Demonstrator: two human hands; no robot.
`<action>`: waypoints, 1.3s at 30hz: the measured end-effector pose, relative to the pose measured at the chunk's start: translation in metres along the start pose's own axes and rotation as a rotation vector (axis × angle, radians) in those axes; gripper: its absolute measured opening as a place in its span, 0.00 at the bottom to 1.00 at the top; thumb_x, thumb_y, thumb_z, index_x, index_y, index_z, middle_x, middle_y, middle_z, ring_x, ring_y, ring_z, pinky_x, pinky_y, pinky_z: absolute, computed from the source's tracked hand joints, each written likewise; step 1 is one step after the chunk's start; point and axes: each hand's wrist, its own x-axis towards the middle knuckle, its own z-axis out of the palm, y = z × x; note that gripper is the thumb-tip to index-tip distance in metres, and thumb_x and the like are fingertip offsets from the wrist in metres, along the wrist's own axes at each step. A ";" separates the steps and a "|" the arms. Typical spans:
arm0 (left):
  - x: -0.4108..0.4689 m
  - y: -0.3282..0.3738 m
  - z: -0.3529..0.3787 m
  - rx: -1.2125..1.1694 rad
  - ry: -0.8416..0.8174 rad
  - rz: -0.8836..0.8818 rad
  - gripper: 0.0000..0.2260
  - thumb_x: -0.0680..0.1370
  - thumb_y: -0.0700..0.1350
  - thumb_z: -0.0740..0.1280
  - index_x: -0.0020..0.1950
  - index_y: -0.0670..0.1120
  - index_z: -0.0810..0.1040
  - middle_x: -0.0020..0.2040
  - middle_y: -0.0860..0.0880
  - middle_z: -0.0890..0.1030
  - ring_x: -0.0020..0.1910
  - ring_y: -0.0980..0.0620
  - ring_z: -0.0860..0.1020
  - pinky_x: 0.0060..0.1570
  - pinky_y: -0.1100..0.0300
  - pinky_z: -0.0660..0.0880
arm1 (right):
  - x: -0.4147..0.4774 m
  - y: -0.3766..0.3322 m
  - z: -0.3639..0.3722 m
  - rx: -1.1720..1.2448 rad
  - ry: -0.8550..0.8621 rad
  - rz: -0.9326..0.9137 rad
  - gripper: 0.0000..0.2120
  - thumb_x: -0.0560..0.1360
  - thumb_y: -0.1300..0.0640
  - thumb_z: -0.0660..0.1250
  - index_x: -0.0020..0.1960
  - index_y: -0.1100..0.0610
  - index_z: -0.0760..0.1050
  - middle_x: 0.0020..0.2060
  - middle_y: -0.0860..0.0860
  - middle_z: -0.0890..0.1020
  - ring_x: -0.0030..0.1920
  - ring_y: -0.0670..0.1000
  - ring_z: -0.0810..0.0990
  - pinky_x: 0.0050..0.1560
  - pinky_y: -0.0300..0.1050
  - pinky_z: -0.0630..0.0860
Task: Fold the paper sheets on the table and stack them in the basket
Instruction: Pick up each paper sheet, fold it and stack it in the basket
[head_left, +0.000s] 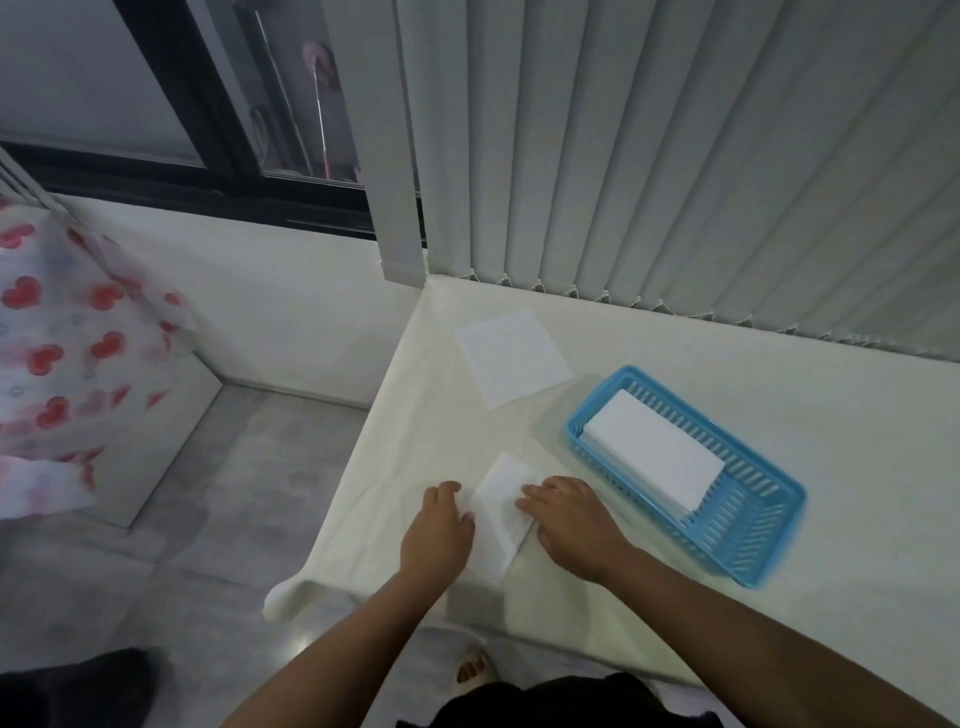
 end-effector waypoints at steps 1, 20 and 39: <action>0.004 0.003 -0.001 -0.006 -0.034 -0.036 0.18 0.79 0.48 0.62 0.68 0.48 0.66 0.64 0.47 0.73 0.57 0.46 0.78 0.54 0.53 0.76 | -0.004 -0.003 0.003 -0.013 -0.002 0.009 0.20 0.67 0.56 0.68 0.59 0.49 0.80 0.59 0.48 0.82 0.56 0.53 0.81 0.60 0.53 0.75; 0.039 0.044 -0.039 -0.785 -0.145 -0.237 0.07 0.73 0.42 0.71 0.42 0.42 0.74 0.47 0.41 0.81 0.41 0.45 0.78 0.38 0.55 0.75 | -0.020 -0.038 -0.040 1.227 -0.053 0.833 0.18 0.78 0.44 0.60 0.45 0.59 0.77 0.43 0.52 0.82 0.40 0.50 0.77 0.42 0.44 0.74; 0.039 0.097 -0.024 -1.340 -0.209 -0.282 0.17 0.79 0.45 0.64 0.66 0.40 0.73 0.60 0.43 0.81 0.56 0.46 0.80 0.52 0.54 0.77 | -0.031 0.004 -0.084 1.549 0.325 0.874 0.03 0.74 0.62 0.67 0.42 0.60 0.76 0.33 0.53 0.76 0.32 0.48 0.73 0.38 0.42 0.71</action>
